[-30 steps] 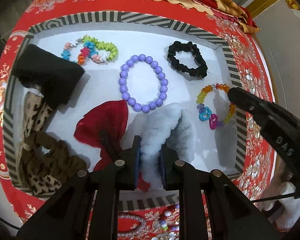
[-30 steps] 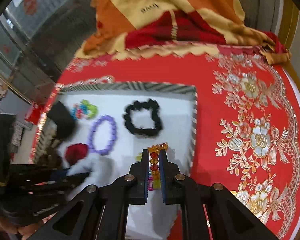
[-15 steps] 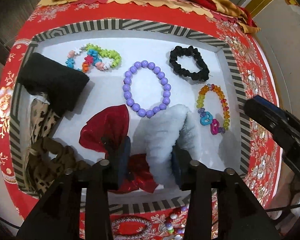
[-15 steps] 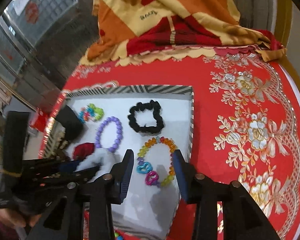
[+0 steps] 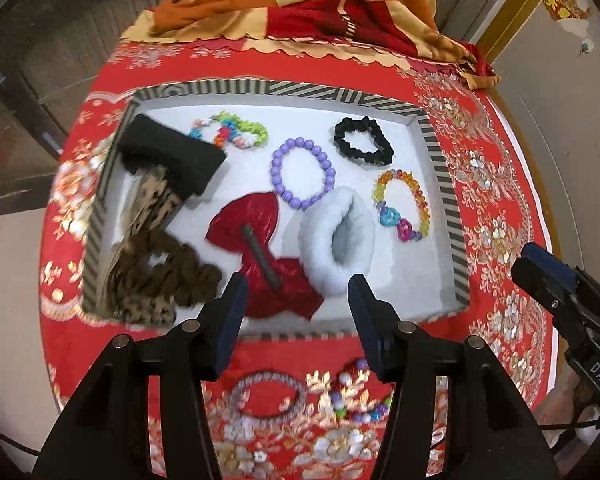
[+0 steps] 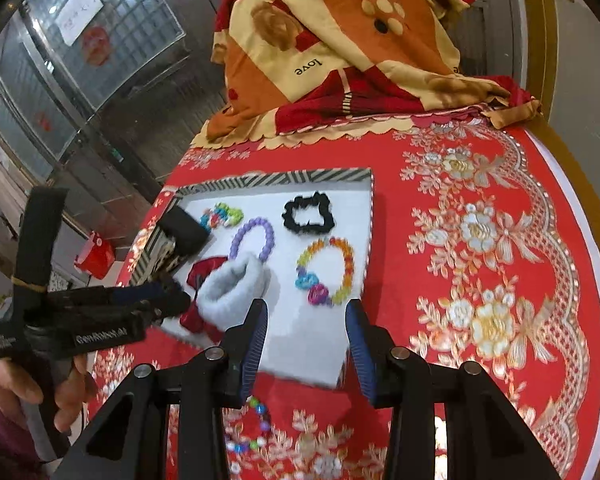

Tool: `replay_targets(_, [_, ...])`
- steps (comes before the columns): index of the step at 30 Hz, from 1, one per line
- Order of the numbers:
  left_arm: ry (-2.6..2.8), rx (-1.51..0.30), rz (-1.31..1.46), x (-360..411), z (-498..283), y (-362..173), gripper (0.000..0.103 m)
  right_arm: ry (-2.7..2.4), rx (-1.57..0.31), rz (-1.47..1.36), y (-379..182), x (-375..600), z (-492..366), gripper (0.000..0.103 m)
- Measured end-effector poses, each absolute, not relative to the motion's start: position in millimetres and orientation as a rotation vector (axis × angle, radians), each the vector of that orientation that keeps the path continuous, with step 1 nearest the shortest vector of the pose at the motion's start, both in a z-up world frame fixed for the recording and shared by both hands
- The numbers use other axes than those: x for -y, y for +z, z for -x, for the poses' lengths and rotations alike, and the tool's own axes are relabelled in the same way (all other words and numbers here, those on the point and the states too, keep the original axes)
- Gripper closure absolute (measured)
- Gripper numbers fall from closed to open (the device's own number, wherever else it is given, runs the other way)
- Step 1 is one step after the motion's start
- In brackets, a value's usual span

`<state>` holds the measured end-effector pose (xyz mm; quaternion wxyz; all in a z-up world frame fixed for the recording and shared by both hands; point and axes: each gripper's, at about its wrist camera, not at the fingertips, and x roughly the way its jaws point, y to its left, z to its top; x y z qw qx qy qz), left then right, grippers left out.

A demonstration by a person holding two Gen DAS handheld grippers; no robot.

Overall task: Organize jewelry
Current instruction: 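Withdraw both tools from the tray toward the last bracelets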

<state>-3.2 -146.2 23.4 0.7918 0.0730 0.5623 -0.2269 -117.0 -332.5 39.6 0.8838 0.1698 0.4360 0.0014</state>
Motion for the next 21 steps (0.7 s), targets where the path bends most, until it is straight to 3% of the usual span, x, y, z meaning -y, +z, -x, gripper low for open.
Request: replay_targets(21, [-0.355, -1.18, -0.119, 98.3, 120.6, 34.1, 0.051, 0.123, -0.973, -0.259, 31.2, 274.6, 215.5, 0.064])
